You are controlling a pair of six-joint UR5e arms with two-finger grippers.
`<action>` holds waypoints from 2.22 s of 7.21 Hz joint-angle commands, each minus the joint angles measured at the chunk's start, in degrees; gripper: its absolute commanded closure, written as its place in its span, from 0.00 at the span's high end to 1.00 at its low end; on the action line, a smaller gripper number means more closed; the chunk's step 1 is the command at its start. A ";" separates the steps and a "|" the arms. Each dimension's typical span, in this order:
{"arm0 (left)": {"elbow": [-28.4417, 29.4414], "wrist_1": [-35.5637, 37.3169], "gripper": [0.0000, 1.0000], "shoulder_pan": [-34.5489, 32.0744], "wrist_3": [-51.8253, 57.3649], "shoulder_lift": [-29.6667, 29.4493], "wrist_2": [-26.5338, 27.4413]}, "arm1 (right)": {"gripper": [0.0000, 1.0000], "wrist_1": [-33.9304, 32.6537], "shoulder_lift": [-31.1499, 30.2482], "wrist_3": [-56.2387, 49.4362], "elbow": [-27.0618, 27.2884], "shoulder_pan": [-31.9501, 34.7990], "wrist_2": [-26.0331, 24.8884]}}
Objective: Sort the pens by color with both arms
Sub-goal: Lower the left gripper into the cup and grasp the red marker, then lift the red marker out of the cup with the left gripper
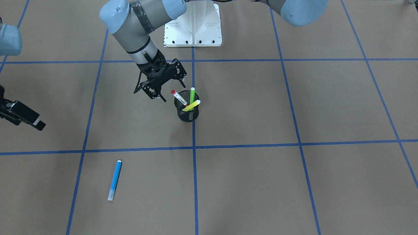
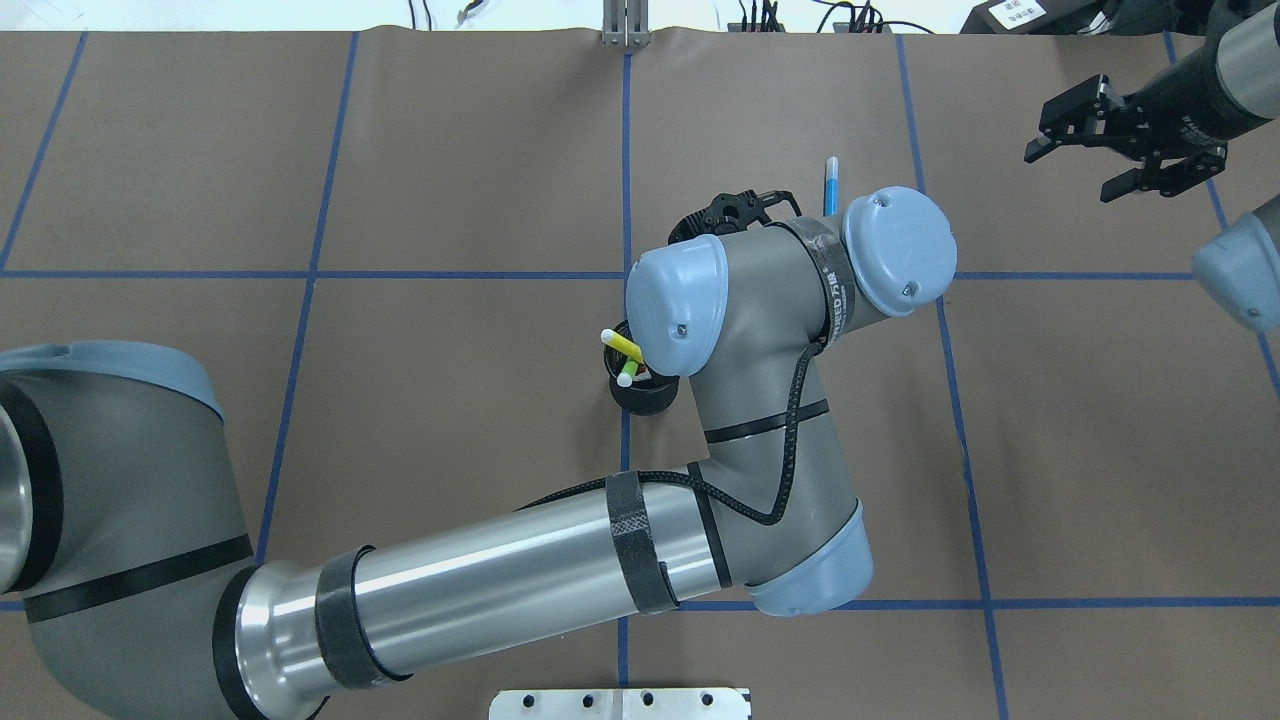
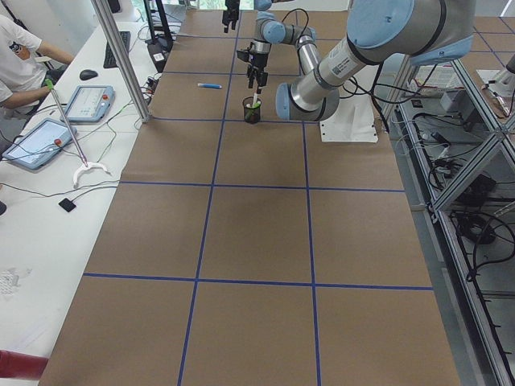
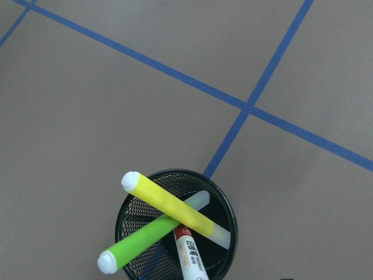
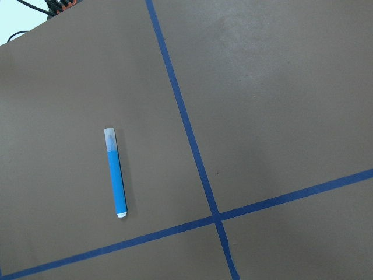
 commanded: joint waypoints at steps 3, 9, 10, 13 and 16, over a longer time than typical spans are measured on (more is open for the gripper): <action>0.42 0.13 0.62 0.43 0.30 0.26 0.47 | 1.00 0.01 0.10 0.01 -0.48 -0.28 -0.02; 0.33 0.13 0.00 1.22 0.30 0.35 0.65 | 1.00 0.10 0.54 0.36 -1.44 -0.81 0.07; 0.24 0.13 0.00 1.14 0.30 0.26 0.56 | 1.00 0.10 0.54 0.36 -1.44 -0.81 0.07; -5.09 4.06 0.00 0.79 0.30 -0.36 0.56 | 1.00 0.10 0.54 0.45 -1.53 -0.81 -0.02; -18.45 14.45 0.00 -0.35 0.22 -0.53 0.65 | 1.00 0.10 0.63 0.54 -1.71 -1.33 -0.11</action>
